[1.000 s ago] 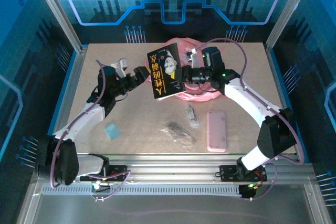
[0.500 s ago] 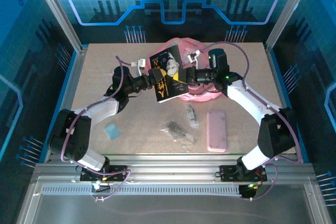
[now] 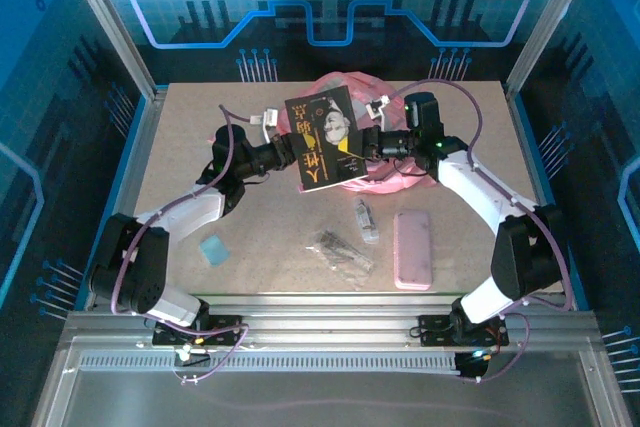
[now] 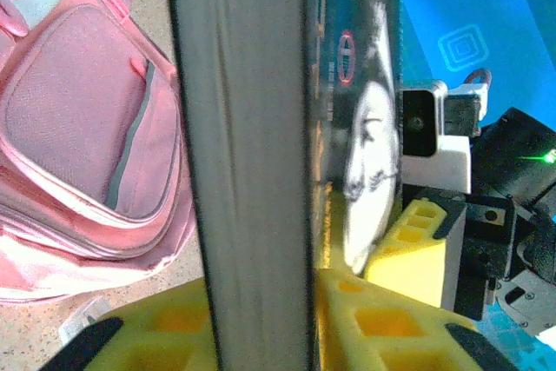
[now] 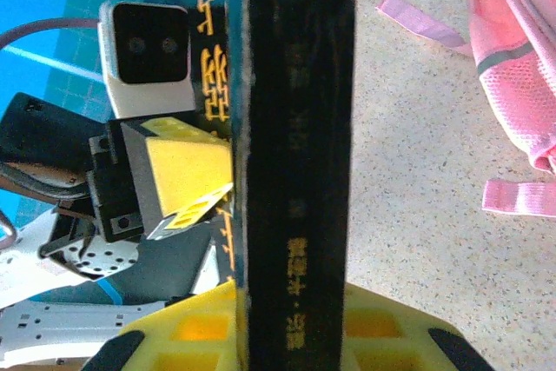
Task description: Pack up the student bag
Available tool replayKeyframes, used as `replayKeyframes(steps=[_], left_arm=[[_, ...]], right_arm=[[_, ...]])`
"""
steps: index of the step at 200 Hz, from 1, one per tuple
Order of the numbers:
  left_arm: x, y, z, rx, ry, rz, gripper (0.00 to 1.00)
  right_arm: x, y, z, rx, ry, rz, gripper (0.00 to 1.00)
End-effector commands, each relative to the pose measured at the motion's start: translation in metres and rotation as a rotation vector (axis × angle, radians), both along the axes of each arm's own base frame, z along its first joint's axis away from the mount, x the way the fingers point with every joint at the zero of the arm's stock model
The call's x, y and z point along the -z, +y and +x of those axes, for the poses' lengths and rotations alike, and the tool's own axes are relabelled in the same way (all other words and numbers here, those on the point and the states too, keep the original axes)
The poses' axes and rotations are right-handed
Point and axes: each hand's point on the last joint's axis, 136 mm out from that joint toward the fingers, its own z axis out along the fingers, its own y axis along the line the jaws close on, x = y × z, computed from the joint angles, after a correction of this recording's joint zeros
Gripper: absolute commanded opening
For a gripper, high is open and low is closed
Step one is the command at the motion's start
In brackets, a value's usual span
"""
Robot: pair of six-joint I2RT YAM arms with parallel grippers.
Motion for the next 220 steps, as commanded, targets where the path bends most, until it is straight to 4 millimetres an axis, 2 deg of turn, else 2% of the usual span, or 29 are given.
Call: replayKeyframes(steps=[1,13,18,29,33,47,64,83,101,121,135,137,141,162,187,220], left_arm=[[-0.011,0.000,-0.004,-0.003,-0.038,0.012,0.15],[-0.011,0.001,-0.002,-0.013,-0.033,0.014,0.05],[-0.011,0.001,-0.001,-0.022,-0.030,0.016,0.00],[-0.010,0.003,0.004,-0.048,-0.022,0.017,0.00],[-0.010,0.004,0.005,-0.058,-0.017,0.018,0.00],[-0.006,0.010,0.015,-0.127,0.009,0.022,0.00],[-0.002,0.022,0.029,-0.234,0.035,0.010,0.00],[0.000,0.029,0.042,-0.327,0.045,-0.019,0.00],[0.000,0.029,0.049,-0.387,0.043,-0.051,0.00],[0.001,0.022,0.054,-0.412,0.038,-0.088,0.00],[0.003,0.014,0.054,-0.411,0.040,-0.108,0.00],[0.003,0.014,0.054,-0.412,0.042,-0.111,0.00],[0.003,0.012,0.053,-0.410,0.040,-0.115,0.00],[0.003,0.005,0.050,-0.413,0.029,-0.119,0.00],[0.002,0.003,0.043,-0.424,0.021,-0.133,0.00],[0.002,0.000,0.036,-0.426,0.025,-0.148,0.00]], right_arm=[[-0.014,-0.006,0.014,0.015,-0.077,-0.013,0.00],[-0.013,-0.007,0.016,0.021,-0.074,-0.022,0.03],[-0.013,-0.007,0.017,0.027,-0.070,-0.027,0.09],[-0.012,-0.008,0.019,0.042,-0.058,-0.039,0.24],[-0.011,-0.009,0.019,0.050,-0.053,-0.043,0.32],[-0.006,-0.015,0.020,0.109,-0.016,-0.063,0.68],[0.006,-0.028,0.021,0.219,0.041,-0.111,1.00],[0.020,-0.040,0.016,0.309,0.103,-0.127,1.00],[0.032,-0.042,0.006,0.373,0.144,-0.105,1.00],[0.041,-0.032,-0.003,0.408,0.180,-0.029,1.00],[0.039,-0.023,-0.003,0.432,0.184,0.029,1.00],[0.046,-0.023,-0.006,0.437,0.203,0.027,1.00],[0.049,-0.020,-0.006,0.443,0.209,0.039,1.00],[0.044,-0.005,-0.004,0.450,0.209,0.119,1.00],[0.049,0.007,0.002,0.449,0.222,0.132,1.00],[0.056,0.015,0.016,0.468,0.229,0.188,0.97]])
